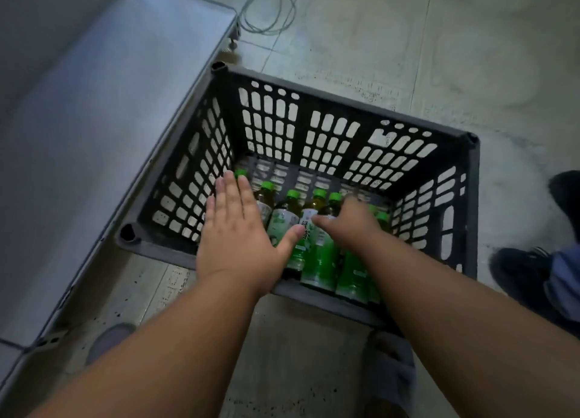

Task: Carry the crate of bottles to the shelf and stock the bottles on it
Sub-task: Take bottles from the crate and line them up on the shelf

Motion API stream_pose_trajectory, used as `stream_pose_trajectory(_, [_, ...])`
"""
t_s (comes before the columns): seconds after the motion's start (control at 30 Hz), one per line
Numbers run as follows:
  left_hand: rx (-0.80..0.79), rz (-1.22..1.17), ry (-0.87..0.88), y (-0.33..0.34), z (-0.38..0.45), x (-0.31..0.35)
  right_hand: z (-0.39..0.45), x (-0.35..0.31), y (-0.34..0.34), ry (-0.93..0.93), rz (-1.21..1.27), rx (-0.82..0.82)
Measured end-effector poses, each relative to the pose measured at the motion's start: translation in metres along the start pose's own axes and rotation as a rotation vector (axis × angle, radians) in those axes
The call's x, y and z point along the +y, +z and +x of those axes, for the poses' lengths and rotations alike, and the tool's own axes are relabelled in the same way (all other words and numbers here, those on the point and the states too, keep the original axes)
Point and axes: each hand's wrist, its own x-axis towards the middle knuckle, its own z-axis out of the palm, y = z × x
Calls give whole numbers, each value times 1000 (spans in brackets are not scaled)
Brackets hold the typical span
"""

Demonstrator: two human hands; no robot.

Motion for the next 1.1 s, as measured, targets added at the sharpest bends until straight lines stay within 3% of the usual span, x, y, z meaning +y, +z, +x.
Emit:
stream_pose_trajectory(0.17, [-19, 9, -13, 3, 6, 2, 33, -7, 24, 107, -222, 5])
stream_pose_trajectory(0.27, [-35, 17, -19, 2, 6, 2, 44, -12, 37, 189, -229, 21])
stream_pose_trajectory(0.37, [-32, 14, -15, 2, 6, 3, 47, -13, 36, 225, -10, 8])
stream_pose_trajectory(0.47, [-33, -1, -19, 2, 6, 2, 44, -4, 33, 198, 448, -71])
stream_pose_trajectory(0.57, [-12, -1, -11, 1, 4, 2, 31, 1, 23, 76, 631, -55])
stream_pose_trajectory(0.7, [-14, -120, 51, -6, -7, 0, -11, -27, -24, -146, 616, 31])
stream_pose_trajectory(0.83, [40, -484, 45, -38, -34, -20, -81, -91, -83, -411, 601, 81])
stream_pose_trajectory(1.1, [303, -758, -26, -172, -109, -123, -252, -246, -117, -887, 574, 39])
